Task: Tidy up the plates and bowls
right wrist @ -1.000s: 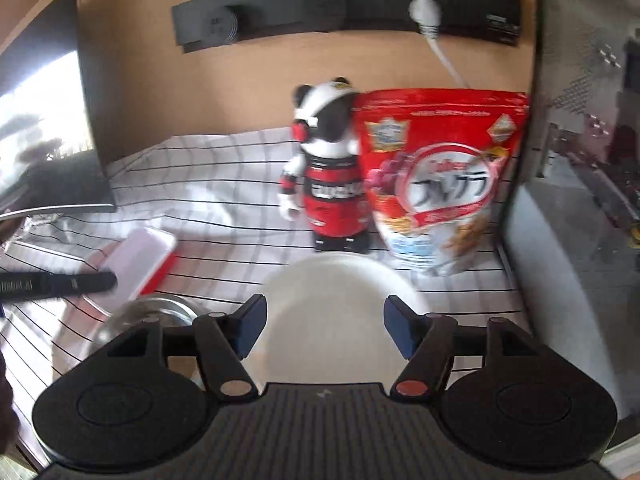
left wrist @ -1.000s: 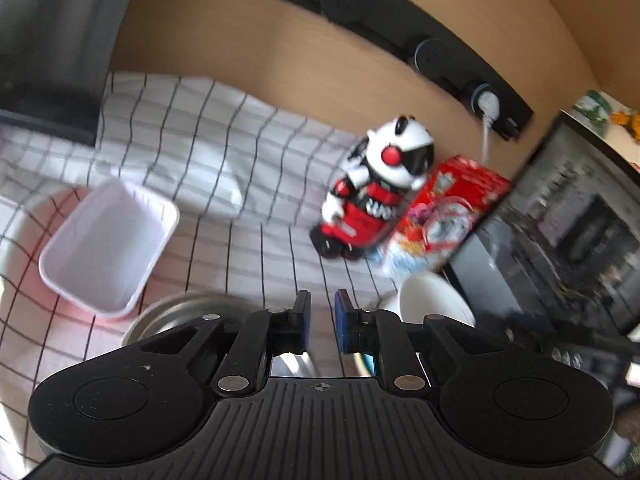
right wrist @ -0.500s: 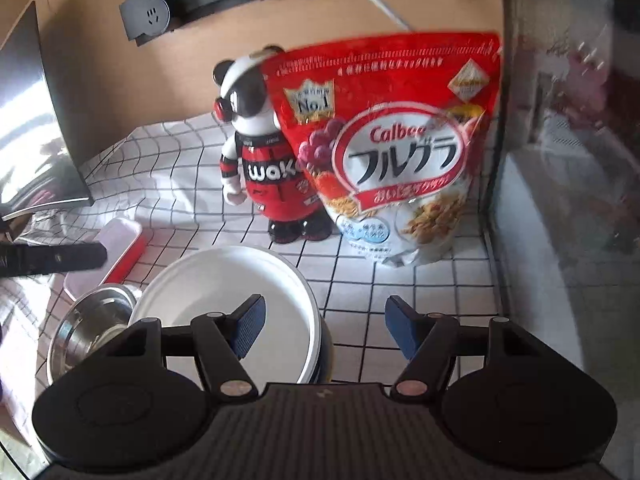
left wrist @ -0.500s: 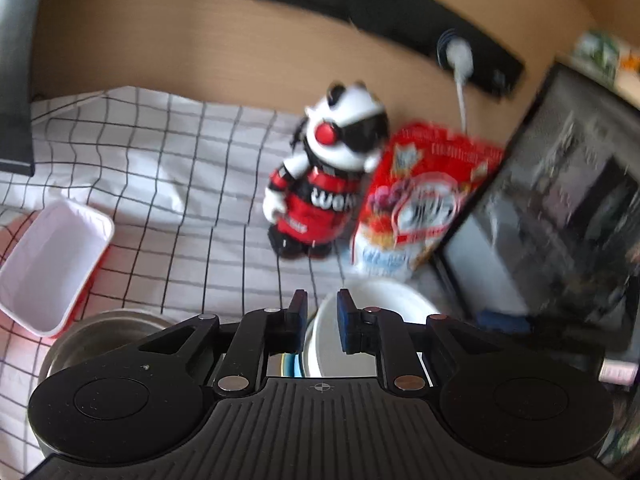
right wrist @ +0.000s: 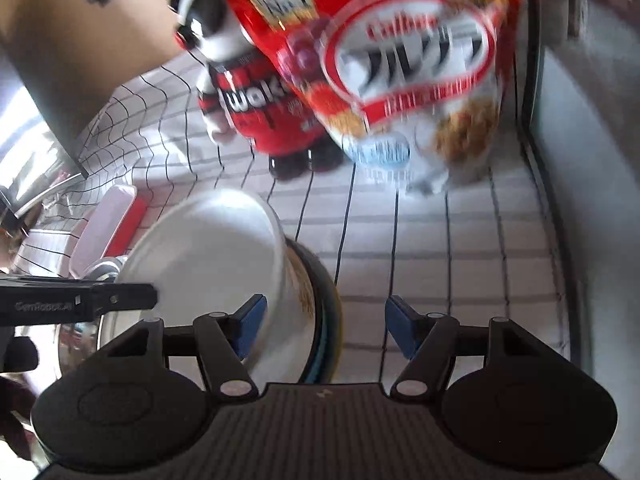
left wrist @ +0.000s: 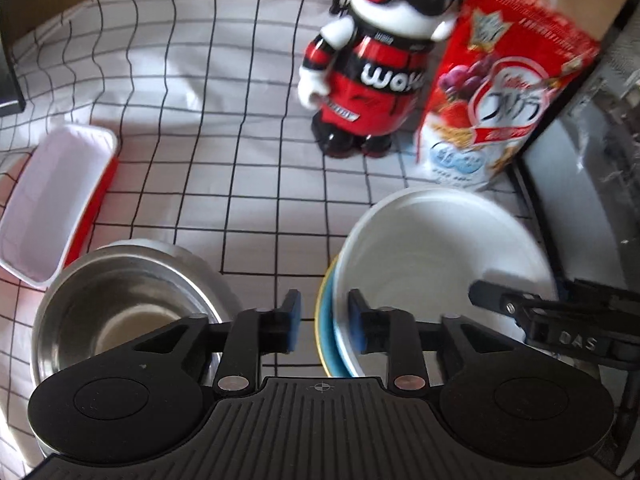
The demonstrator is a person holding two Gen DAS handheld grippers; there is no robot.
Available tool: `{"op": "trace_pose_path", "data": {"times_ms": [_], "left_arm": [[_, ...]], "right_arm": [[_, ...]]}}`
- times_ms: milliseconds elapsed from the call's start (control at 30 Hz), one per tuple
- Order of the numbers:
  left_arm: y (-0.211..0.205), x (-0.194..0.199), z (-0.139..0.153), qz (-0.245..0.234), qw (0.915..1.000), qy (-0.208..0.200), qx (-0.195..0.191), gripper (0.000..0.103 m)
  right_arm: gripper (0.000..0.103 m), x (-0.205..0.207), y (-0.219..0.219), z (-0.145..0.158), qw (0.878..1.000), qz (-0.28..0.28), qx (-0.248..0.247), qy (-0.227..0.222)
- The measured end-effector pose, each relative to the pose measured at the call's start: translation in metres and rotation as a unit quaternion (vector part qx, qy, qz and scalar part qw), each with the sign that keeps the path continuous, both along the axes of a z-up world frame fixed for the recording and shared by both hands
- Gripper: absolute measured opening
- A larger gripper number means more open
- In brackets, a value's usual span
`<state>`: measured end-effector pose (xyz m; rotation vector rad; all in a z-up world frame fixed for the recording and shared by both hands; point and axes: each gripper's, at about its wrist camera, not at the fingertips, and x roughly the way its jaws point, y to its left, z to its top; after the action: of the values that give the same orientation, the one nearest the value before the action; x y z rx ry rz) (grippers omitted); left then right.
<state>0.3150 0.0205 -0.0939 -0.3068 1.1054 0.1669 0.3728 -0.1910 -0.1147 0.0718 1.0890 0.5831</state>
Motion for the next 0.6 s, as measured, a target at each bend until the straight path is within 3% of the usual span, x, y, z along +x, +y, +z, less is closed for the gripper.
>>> {"op": "trace_pose_path", "data": {"times_ms": [233, 333, 433, 600], "left_arm": [[-0.004, 0.021, -0.034, -0.04, 0.9968, 0.067, -0.019, 0.035], [-0.003, 0.021, -0.032, -0.046, 0.997, 0.058, -0.023, 0.03], [-0.003, 0.021, -0.033, -0.049, 0.9969, 0.055, -0.027, 0.033], [-0.007, 0.02, -0.033, -0.054, 0.9971, 0.05, -0.02, 0.033]], "right_arm": [[0.067, -0.001, 0.003, -0.024, 0.997, -0.01, 0.03, 0.076], [0.064, -0.002, 0.005, -0.029, 0.994, -0.012, 0.045, 0.094], [0.06, -0.001, 0.01, -0.035, 0.992, -0.012, 0.059, 0.113], [0.061, -0.003, 0.016, -0.034, 0.994, -0.009, 0.048, 0.102]]}}
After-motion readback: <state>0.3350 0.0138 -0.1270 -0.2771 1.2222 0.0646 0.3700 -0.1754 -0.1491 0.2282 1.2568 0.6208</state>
